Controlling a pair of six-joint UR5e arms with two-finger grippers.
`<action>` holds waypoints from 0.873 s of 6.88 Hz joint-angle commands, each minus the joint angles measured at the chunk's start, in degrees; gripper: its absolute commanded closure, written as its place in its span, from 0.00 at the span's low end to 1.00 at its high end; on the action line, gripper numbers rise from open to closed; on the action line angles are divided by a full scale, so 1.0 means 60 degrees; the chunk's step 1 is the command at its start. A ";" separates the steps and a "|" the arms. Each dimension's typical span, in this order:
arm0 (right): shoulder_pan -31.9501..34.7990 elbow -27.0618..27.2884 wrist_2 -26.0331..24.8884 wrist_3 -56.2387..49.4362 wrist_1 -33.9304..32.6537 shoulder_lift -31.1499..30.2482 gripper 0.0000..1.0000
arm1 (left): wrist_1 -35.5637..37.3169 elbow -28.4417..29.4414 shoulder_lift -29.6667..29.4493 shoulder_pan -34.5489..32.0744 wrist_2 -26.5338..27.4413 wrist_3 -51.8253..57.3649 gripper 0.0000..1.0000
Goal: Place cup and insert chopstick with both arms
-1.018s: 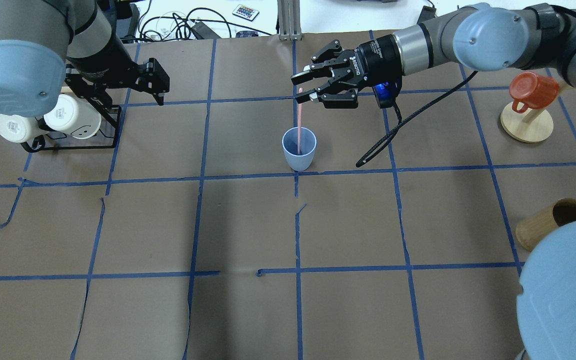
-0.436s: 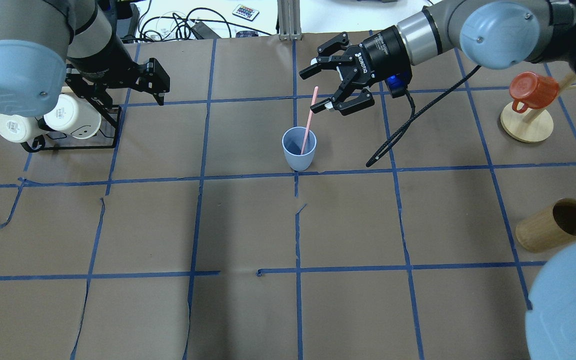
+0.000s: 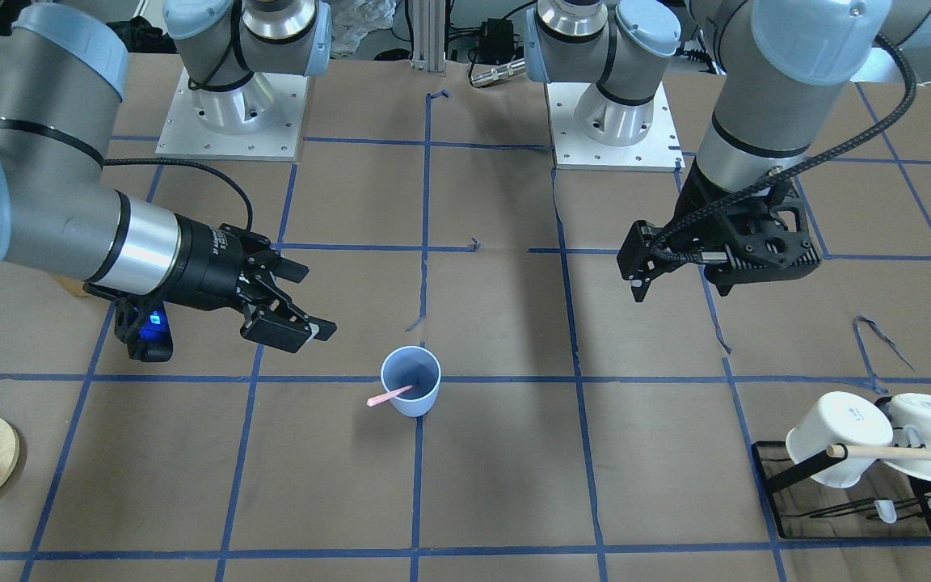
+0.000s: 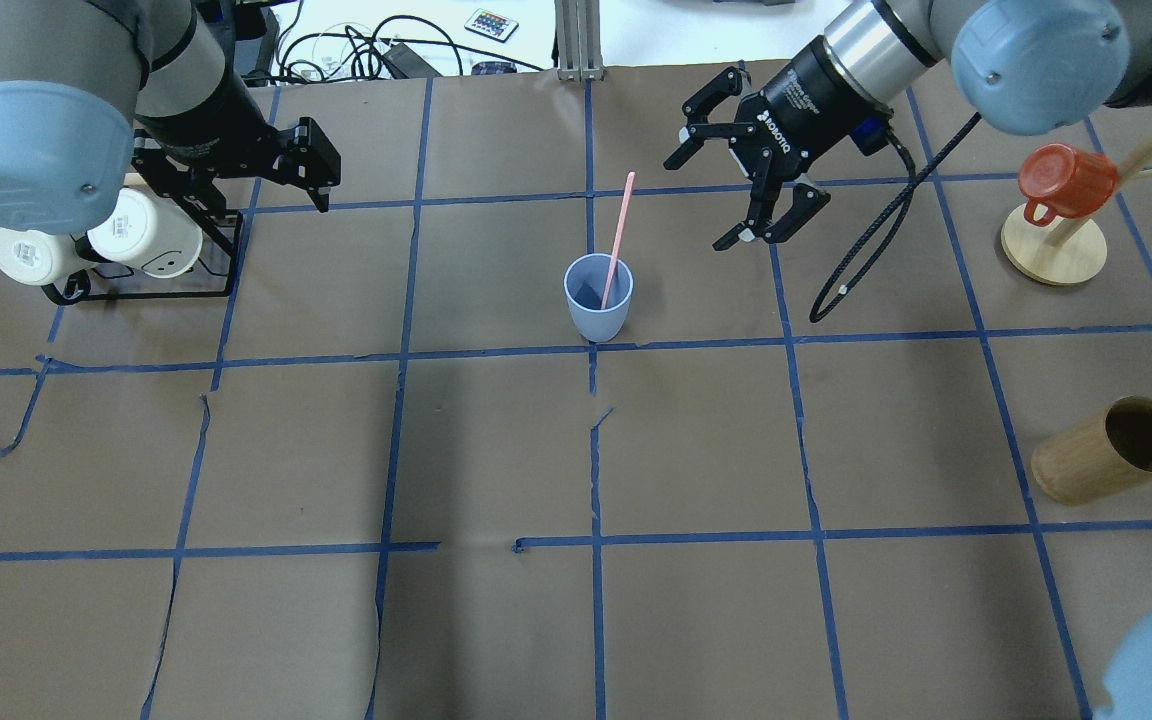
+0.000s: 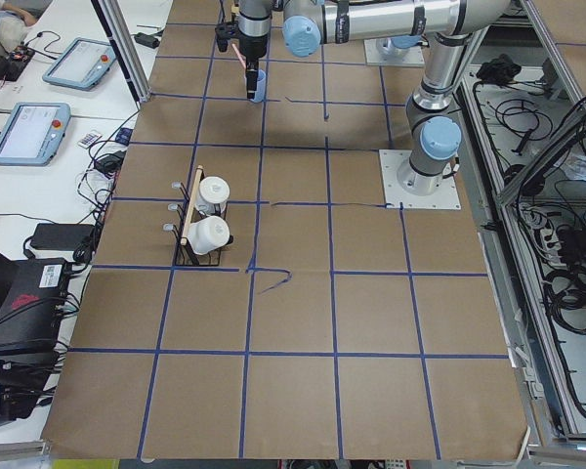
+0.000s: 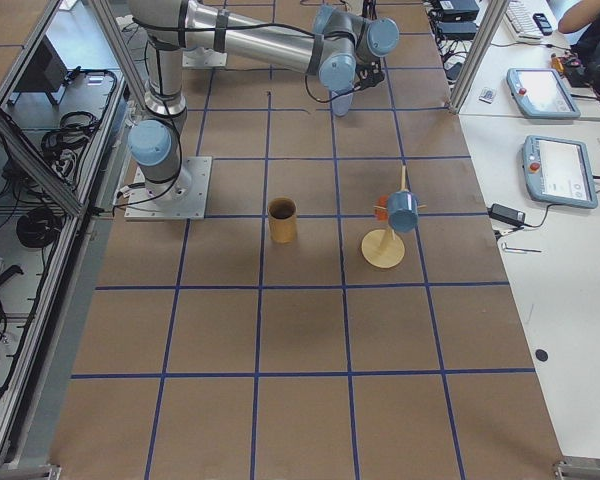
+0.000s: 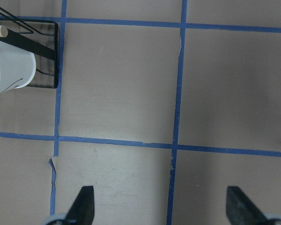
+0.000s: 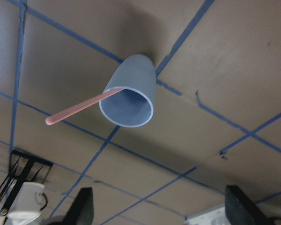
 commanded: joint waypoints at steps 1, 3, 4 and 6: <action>-0.0005 0.0061 -0.3243 -0.2773 -0.0124 -0.0681 0.00 | 0.0000 0.0020 0.0000 0.0000 -0.0016 0.0000 0.00; -0.0020 0.0222 -0.4909 -0.5403 -0.0124 -0.1341 0.00 | 0.0000 0.0050 0.0000 0.0000 -0.0002 0.0000 0.00; -0.0005 0.0397 -0.5466 -0.5528 -0.0138 -0.1590 0.00 | 0.0000 0.0035 0.0000 0.0000 -0.0002 0.0000 0.00; -0.0005 0.0908 -0.6274 -0.6843 -0.0196 -0.2569 0.00 | 0.0000 0.0035 0.0000 -0.0015 -0.0031 -0.0015 0.00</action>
